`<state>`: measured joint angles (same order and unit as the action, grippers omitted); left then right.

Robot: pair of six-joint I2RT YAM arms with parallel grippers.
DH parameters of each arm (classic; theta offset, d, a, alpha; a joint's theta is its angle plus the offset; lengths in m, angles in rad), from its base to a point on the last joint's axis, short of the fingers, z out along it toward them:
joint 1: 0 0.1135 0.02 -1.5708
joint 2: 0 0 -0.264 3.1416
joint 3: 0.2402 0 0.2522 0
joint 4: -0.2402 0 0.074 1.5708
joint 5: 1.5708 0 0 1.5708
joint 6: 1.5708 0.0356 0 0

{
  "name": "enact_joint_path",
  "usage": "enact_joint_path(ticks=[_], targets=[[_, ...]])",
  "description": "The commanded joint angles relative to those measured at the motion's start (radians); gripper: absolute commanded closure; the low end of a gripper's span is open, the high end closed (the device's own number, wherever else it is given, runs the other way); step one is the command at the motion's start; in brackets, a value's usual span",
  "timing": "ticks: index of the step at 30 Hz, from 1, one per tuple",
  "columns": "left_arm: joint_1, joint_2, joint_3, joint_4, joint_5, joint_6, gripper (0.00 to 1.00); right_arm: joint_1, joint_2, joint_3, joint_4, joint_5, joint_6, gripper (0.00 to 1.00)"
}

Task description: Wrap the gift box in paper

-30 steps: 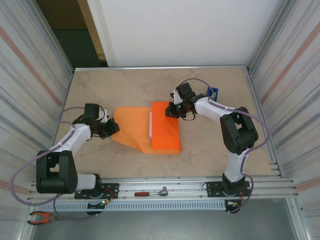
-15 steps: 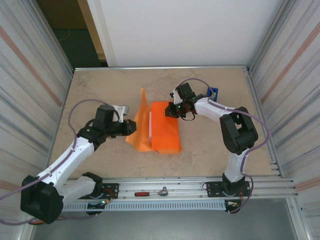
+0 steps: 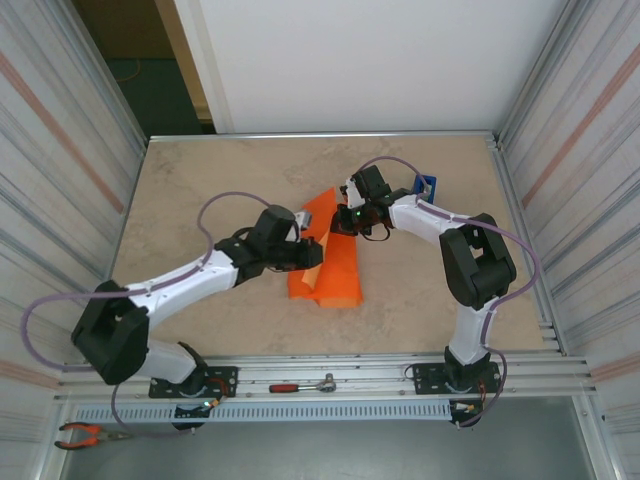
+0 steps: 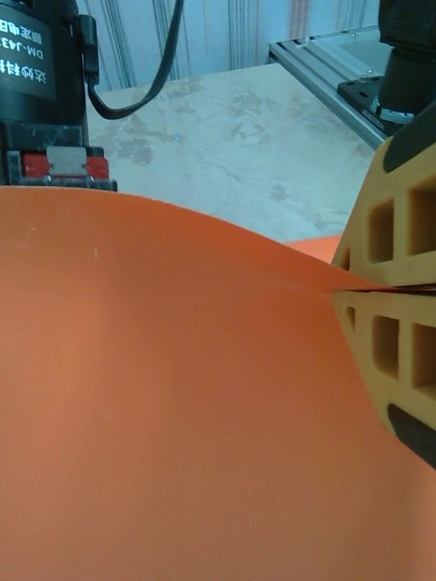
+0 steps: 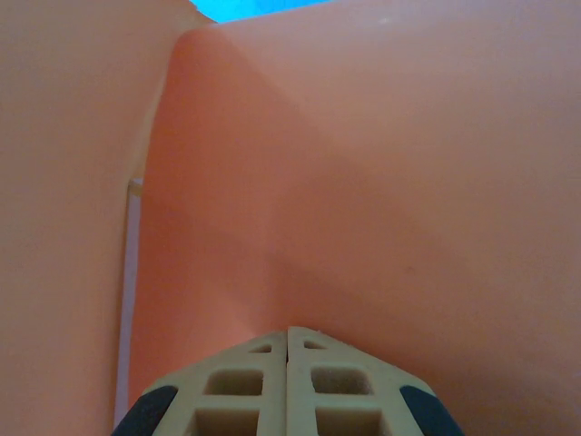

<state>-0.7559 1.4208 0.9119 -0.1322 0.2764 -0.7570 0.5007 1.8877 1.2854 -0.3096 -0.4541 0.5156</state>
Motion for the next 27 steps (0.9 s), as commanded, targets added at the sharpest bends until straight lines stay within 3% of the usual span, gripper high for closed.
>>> enact_joint_path(ticks=[1, 8, 18, 27], targets=[[-0.045, 0.07, 0.051, 0.082, -0.063, -0.098, 0.91, 0.031, 0.092, -0.056, -0.066, 0.054, 0.018, 1.0], [-0.081, 0.178, 0.064, 0.132, -0.089, -0.129, 0.91, 0.039, 0.101, -0.056, -0.058, 0.053, 0.025, 1.0], [-0.088, 0.203, 0.097, 0.171, -0.097, -0.128, 0.91, 0.046, 0.099, -0.062, -0.058, 0.054, 0.028, 1.0], [-0.095, 0.24, -0.002, 0.252, -0.136, -0.168, 0.91, 0.048, 0.087, -0.074, -0.06, 0.057, 0.027, 1.0]])
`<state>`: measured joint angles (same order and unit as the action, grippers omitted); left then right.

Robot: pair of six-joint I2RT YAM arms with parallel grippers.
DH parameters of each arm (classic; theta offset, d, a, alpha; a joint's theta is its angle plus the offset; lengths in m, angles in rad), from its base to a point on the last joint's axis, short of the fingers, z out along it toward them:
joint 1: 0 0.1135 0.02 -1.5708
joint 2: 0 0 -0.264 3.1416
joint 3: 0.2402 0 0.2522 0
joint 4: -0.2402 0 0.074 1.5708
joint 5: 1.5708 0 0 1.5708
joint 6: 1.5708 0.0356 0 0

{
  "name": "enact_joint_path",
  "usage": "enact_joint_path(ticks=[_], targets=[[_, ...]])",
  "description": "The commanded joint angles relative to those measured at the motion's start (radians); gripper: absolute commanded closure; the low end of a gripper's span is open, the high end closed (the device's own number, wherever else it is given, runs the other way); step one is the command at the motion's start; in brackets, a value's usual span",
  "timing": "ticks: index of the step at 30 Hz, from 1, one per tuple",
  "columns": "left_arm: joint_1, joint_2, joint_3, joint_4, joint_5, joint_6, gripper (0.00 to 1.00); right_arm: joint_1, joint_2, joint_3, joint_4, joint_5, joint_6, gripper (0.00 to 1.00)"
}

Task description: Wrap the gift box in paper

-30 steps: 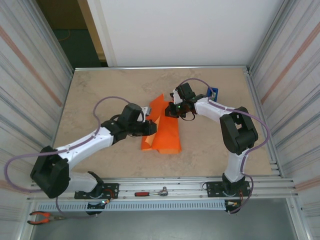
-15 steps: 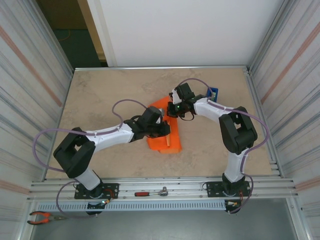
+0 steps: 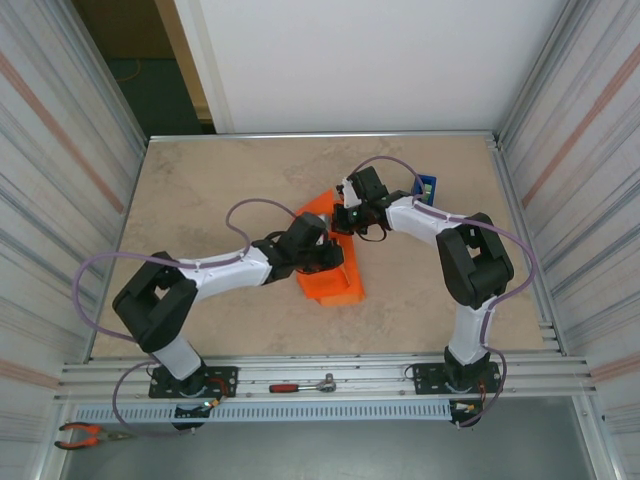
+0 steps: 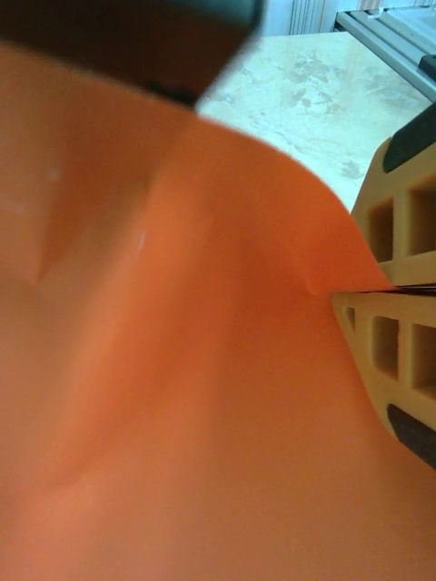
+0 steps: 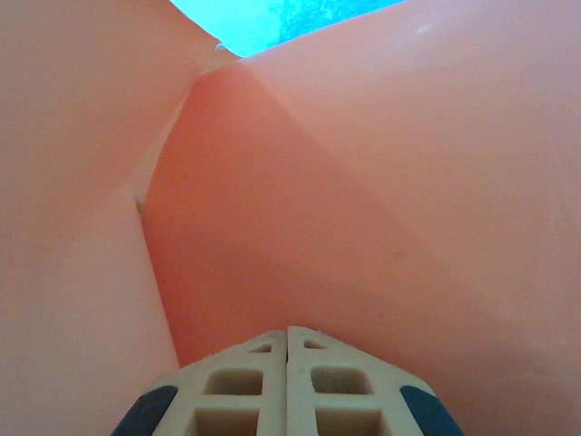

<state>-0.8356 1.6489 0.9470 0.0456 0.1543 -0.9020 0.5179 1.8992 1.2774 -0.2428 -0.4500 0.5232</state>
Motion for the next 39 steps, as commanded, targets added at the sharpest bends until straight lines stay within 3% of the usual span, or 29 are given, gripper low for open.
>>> enact_joint_path(ticks=[1, 6, 11, 13, 17, 21, 29, 33, 39], targets=[[-0.015, 0.012, -0.057, 0.085, -0.018, -0.027, 0.91, 0.03, 0.074, -0.067, -0.127, 0.051, 0.019, 1.0], [-0.016, 0.009, -0.128, 0.11, -0.042, -0.045, 0.92, 0.018, 0.06, -0.042, -0.154, 0.028, 0.01, 1.0], [-0.016, 0.022, -0.147, 0.116, -0.047, -0.053, 0.93, -0.061, -0.019, 0.0, -0.178, -0.045, 0.034, 1.0], [-0.016, 0.028, -0.146, 0.117, -0.045, -0.057, 0.94, -0.107, -0.081, -0.001, -0.173, -0.062, 0.053, 0.88], [-0.016, 0.045, -0.14, 0.121, -0.034, -0.058, 0.95, -0.169, -0.207, -0.035, -0.168, -0.02, 0.088, 0.5], [-0.016, 0.058, -0.137, 0.121, -0.028, -0.057, 0.95, -0.17, -0.251, -0.063, -0.157, -0.01, 0.09, 0.26], [-0.016, 0.057, -0.122, 0.095, -0.031, -0.044, 0.96, -0.108, -0.204, -0.046, -0.136, 0.0, 0.091, 0.06], [-0.016, 0.057, -0.114, 0.087, -0.032, -0.04, 0.97, -0.08, -0.171, -0.022, -0.138, 0.012, 0.089, 0.01], [-0.016, 0.057, -0.102, 0.072, -0.035, -0.028, 0.98, -0.059, -0.09, 0.008, -0.175, 0.075, 0.102, 0.01]])
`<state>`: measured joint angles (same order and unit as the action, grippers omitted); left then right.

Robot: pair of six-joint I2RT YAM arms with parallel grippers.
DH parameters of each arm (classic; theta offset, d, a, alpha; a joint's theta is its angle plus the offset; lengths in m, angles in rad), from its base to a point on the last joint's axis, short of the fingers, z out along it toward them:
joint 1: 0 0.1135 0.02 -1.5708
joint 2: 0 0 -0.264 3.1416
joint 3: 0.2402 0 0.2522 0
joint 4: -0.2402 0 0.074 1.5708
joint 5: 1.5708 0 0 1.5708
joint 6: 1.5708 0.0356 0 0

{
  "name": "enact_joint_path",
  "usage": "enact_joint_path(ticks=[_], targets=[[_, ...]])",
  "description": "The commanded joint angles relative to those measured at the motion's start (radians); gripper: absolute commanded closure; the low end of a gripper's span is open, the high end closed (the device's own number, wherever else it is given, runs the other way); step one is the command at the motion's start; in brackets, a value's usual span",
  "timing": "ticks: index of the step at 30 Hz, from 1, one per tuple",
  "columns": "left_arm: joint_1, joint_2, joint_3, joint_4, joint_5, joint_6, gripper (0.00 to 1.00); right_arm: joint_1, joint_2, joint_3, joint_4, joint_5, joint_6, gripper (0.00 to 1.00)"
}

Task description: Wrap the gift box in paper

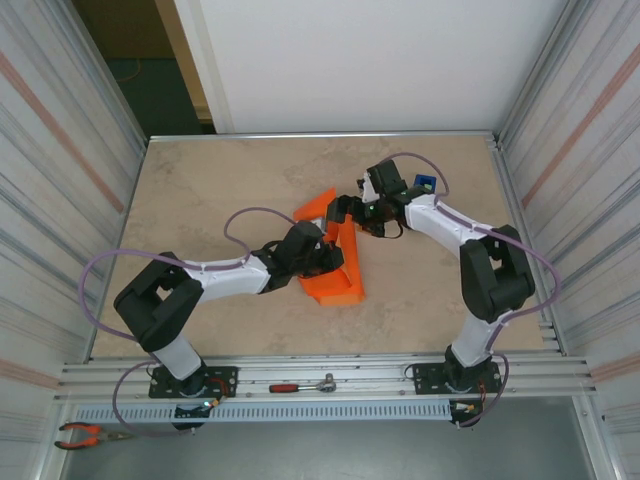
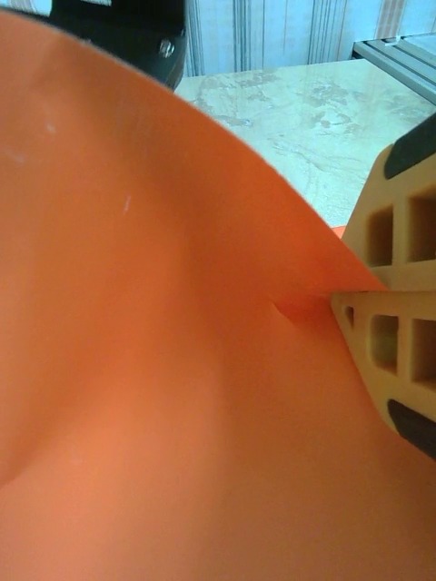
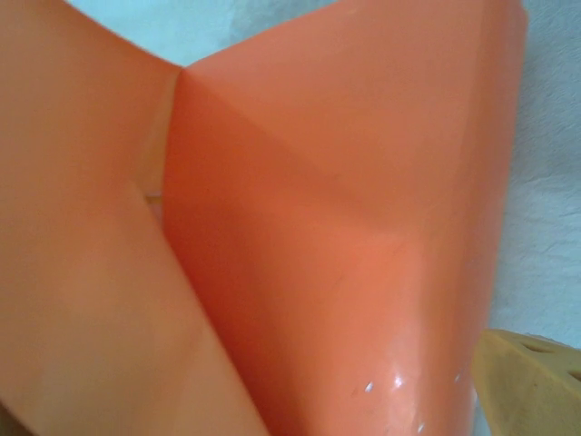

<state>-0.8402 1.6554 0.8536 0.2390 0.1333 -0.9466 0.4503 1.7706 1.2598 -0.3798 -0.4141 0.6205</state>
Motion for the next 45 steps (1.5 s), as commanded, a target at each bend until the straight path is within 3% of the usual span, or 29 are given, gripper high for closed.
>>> enact_joint_path(ticks=[1, 6, 16, 20, 24, 31, 41, 45], targets=[[-0.011, 0.05, -0.008, -0.121, -0.014, 0.017, 0.98, 0.007, 0.054, 0.026, -0.034, 0.037, 0.008, 0.01], [-0.01, 0.054, -0.001, -0.125, -0.008, 0.019, 0.98, 0.006, 0.118, 0.034, -0.018, 0.002, 0.012, 0.02], [-0.01, 0.038, 0.033, -0.147, 0.03, 0.055, 0.93, -0.046, 0.127, -0.061, 0.047, -0.057, 0.029, 0.35], [-0.002, 0.017, 0.067, -0.17, 0.088, 0.095, 0.81, -0.05, 0.127, -0.086, 0.061, -0.063, 0.031, 0.44], [0.027, -0.015, 0.139, -0.214, 0.227, 0.161, 0.6, -0.051, 0.127, -0.099, 0.07, -0.063, 0.032, 0.52], [0.121, -0.112, 0.229, -0.333, 0.416, 0.272, 0.4, -0.048, 0.115, -0.12, 0.08, -0.069, 0.041, 0.57], [0.368, -0.188, 0.15, -0.529, 0.348, 0.476, 0.36, -0.029, 0.085, -0.164, 0.106, -0.057, 0.077, 0.6], [0.399, -0.131, 0.133, -0.53, 0.336, 0.53, 0.33, -0.018, 0.075, -0.177, 0.107, -0.04, 0.086, 0.6]])
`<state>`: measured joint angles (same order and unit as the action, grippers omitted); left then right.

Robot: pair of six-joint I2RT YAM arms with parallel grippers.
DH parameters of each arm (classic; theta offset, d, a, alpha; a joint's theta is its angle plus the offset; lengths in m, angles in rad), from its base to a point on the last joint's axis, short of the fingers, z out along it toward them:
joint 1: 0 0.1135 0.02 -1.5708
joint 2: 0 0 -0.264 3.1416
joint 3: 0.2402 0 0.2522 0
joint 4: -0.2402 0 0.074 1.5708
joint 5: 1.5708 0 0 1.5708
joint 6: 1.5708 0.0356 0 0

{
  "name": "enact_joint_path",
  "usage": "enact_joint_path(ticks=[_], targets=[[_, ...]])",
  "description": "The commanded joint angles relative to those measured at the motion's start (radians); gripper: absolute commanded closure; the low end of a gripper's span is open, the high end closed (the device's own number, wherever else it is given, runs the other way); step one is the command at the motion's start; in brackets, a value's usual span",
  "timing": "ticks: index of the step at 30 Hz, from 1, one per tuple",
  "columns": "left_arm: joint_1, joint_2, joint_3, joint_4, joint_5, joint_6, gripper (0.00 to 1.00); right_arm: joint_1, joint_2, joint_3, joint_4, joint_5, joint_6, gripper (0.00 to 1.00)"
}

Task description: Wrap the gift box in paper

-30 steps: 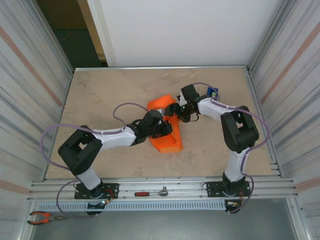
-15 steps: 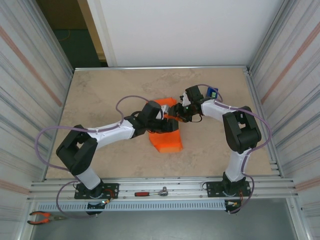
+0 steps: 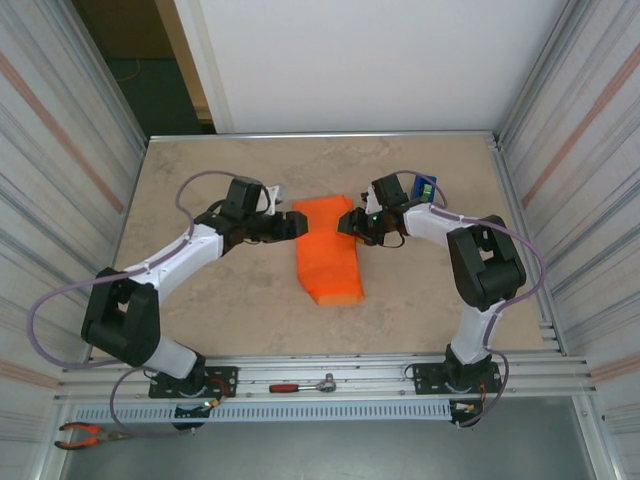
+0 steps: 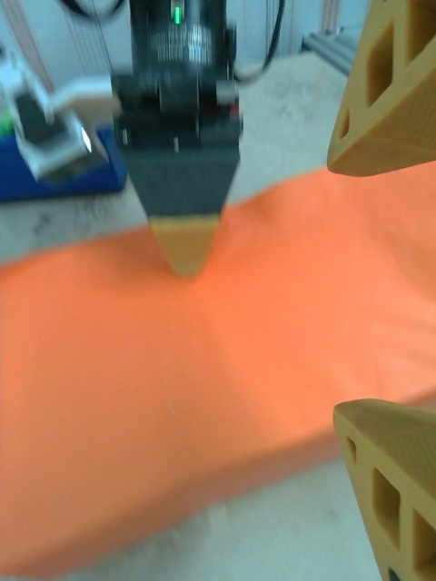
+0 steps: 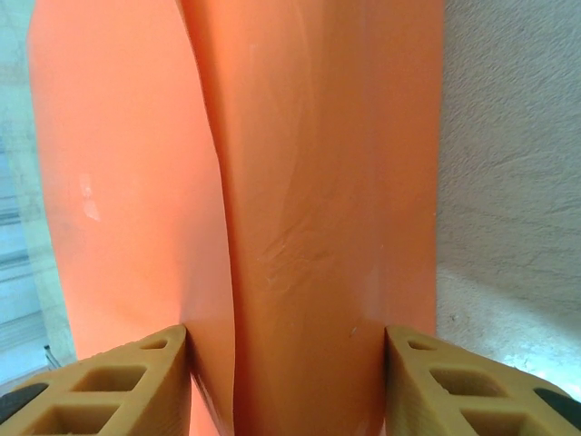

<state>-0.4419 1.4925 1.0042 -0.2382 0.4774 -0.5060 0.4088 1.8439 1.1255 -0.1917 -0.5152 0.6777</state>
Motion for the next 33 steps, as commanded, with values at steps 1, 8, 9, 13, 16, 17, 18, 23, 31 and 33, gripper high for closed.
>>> enact_joint_path(ticks=[1, 8, 9, 13, 16, 17, 18, 23, 31, 33], targets=[[0.0, 0.049, -0.018, -0.051, -0.007, 0.097, 0.33, 0.027, -0.003, -0.048, -0.078, 0.066, 0.033, 0.6], [0.0, 0.124, -0.048, 0.05, 0.05, 0.101, 0.3, 0.047, -0.023, -0.078, -0.061, 0.098, 0.054, 0.6], [0.0, 0.129, -0.051, 0.062, 0.058, 0.1, 0.29, 0.049, -0.02, -0.078, -0.063, 0.099, 0.054, 0.6], [-0.001, 0.144, -0.064, 0.1, 0.079, 0.095, 0.29, 0.051, -0.014, -0.078, -0.064, 0.103, 0.052, 0.6], [-0.001, 0.152, -0.072, 0.115, 0.09, 0.092, 0.28, 0.054, -0.018, -0.085, -0.063, 0.105, 0.052, 0.61], [-0.004, 0.154, -0.072, 0.115, 0.089, 0.092, 0.28, 0.054, -0.018, -0.086, -0.06, 0.107, 0.052, 0.61], [-0.007, 0.16, -0.068, 0.104, 0.08, 0.098, 0.28, 0.055, -0.018, -0.085, -0.061, 0.107, 0.051, 0.61], [-0.023, 0.179, -0.061, 0.073, 0.043, 0.119, 0.28, 0.055, -0.014, -0.085, -0.058, 0.104, 0.052, 0.61], [-0.077, 0.231, -0.014, -0.047, -0.062, 0.209, 0.27, 0.057, -0.013, -0.079, -0.055, 0.095, 0.052, 0.61], [-0.086, 0.243, -0.006, -0.068, -0.083, 0.225, 0.27, 0.057, -0.018, -0.081, -0.057, 0.092, 0.052, 0.61]])
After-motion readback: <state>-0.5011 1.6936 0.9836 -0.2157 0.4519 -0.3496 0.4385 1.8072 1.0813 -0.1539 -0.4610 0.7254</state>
